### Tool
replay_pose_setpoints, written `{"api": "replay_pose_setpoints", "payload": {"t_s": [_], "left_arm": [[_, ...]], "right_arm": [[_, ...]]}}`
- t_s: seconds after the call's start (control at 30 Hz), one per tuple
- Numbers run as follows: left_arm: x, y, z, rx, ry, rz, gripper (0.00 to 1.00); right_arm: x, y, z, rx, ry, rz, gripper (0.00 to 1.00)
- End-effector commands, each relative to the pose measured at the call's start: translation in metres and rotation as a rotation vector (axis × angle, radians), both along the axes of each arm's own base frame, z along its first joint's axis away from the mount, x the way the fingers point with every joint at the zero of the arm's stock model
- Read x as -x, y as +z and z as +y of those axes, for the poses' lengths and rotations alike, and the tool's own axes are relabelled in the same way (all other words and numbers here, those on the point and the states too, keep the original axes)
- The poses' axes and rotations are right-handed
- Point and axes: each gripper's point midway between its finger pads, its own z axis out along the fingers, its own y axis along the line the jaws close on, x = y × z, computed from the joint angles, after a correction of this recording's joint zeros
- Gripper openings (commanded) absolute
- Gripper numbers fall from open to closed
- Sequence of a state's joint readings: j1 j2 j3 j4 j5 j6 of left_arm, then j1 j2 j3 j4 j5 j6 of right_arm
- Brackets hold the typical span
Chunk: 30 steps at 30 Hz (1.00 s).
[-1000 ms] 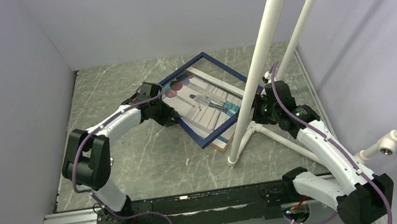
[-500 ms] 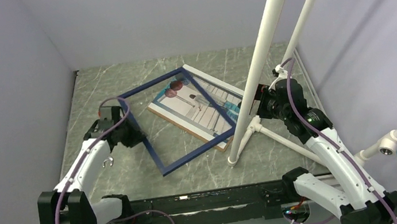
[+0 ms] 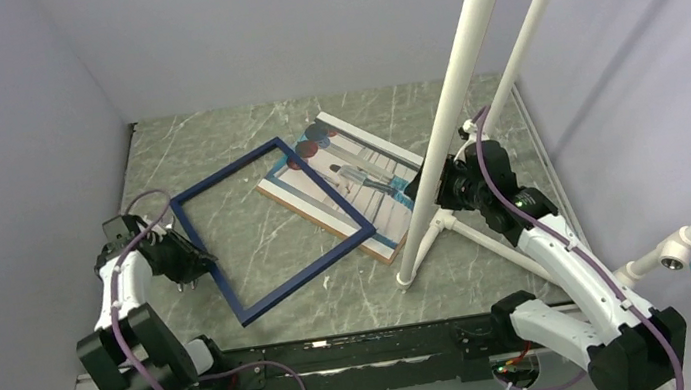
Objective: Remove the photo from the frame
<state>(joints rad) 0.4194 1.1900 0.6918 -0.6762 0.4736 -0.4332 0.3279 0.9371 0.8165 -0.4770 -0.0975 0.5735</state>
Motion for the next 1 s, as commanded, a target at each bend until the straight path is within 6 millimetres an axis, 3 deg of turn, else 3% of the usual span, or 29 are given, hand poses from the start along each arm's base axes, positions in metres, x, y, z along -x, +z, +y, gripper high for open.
{"api": "replay_pose_setpoints", "payload": {"t_s": [0.0, 0.1, 0.4, 0.47, 0.53, 0.67, 0.73, 0.77, 0.9, 0.97], "left_arm": [[-0.012, 0.019, -0.01, 0.158, -0.094, -0.101, 0.0], [-0.01, 0.007, -0.015, 0.219, -0.12, -0.063, 0.0], [0.002, -0.016, 0.018, 0.18, -0.058, 0.1, 0.0], [0.005, -0.018, 0.023, 0.153, -0.056, 0.131, 0.08], [0.005, -0.018, 0.026, 0.132, -0.053, 0.137, 0.31], [0.007, -0.014, 0.036, 0.063, -0.023, 0.152, 0.62], [0.01, -0.011, 0.042, 0.019, -0.01, 0.162, 0.83], [0.01, -0.009, 0.045, -0.005, -0.001, 0.164, 0.9], [0.009, 0.007, 0.049, -0.101, 0.009, 0.136, 0.92], [-0.005, 0.024, 0.027, -0.133, -0.052, 0.059, 0.89]], "right_arm": [[-0.01, 0.014, 0.01, -0.027, 0.048, -0.077, 0.98], [-0.012, 0.013, 0.014, -0.039, 0.063, -0.087, 0.98], [-0.024, -0.005, 0.032, -0.07, 0.14, -0.071, 0.98], [-0.027, -0.01, 0.043, -0.085, 0.201, -0.075, 0.99], [-0.033, -0.015, 0.053, -0.087, 0.265, -0.065, 1.0], [-0.046, -0.02, 0.076, -0.112, 0.367, -0.058, 1.0], [-0.052, -0.026, 0.086, -0.108, 0.393, -0.06, 1.0], [-0.054, -0.032, 0.09, -0.105, 0.399, -0.044, 0.99], [-0.06, -0.05, 0.1, -0.119, 0.391, 0.018, 0.97], [-0.064, -0.063, 0.099, -0.114, 0.363, 0.058, 0.93]]}}
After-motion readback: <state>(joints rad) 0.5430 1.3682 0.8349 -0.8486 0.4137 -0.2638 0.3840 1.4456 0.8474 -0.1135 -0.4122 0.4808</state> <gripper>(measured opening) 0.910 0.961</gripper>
